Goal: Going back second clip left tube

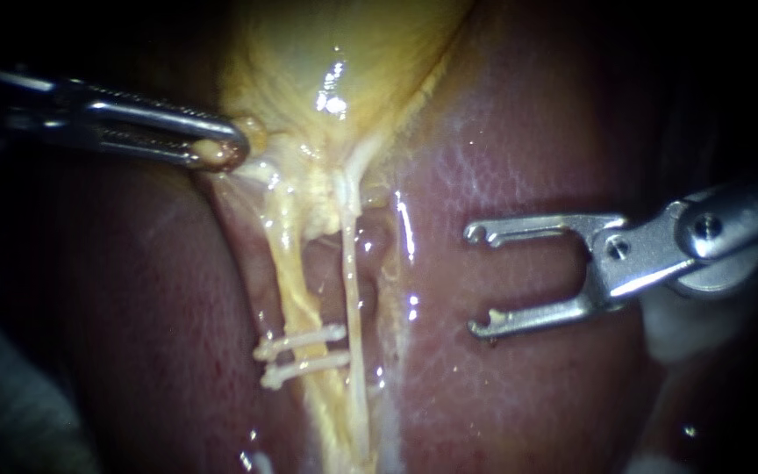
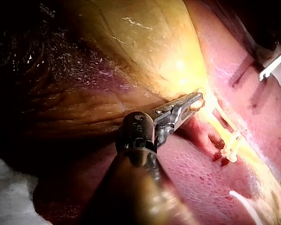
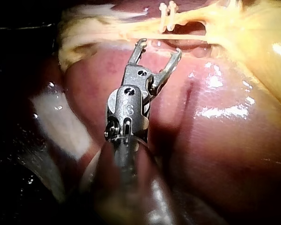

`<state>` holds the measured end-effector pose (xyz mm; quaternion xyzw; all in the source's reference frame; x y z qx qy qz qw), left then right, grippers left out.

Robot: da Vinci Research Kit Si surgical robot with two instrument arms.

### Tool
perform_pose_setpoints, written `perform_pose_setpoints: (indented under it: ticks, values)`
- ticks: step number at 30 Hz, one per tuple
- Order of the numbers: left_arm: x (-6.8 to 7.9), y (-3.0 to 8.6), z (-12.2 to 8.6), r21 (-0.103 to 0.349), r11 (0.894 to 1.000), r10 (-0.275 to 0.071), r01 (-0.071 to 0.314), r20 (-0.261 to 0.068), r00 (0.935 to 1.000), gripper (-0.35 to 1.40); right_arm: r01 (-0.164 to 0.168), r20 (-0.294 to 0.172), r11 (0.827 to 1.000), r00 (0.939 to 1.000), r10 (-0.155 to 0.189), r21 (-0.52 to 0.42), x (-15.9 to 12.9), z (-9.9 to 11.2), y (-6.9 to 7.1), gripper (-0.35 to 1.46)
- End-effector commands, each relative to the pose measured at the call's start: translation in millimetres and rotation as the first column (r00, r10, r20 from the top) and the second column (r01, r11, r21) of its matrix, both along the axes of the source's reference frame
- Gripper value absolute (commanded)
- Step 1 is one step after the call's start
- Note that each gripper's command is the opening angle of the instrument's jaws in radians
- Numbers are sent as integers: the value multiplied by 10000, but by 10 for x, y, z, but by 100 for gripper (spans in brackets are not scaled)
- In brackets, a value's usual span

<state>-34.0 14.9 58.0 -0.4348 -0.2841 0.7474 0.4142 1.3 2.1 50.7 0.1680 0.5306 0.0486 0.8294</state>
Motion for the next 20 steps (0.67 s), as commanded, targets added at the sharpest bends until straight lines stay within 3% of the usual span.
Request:
perform_pose_setpoints:
  ticks: [1, 9, 20]
  values:
    - [-3, -1, 4, -18, 10000, -3, 2, -27, 10000, -35, -5, 9, 10000, 10000, 5, 5, 0, 0, 0, 50]
    - [-21, 1, 33, -63, 9999, 98, -98, -91, 9999, -35, 6, 5, 10000, 10000, -6, -48, 0, 0, 0, 50]
    - [-22, 2, 35, -71, 9999, 96, -97, -94, 9999, -35, 25, -6, 10000, 10000, -25, -83, -3, -2, 2, 50]
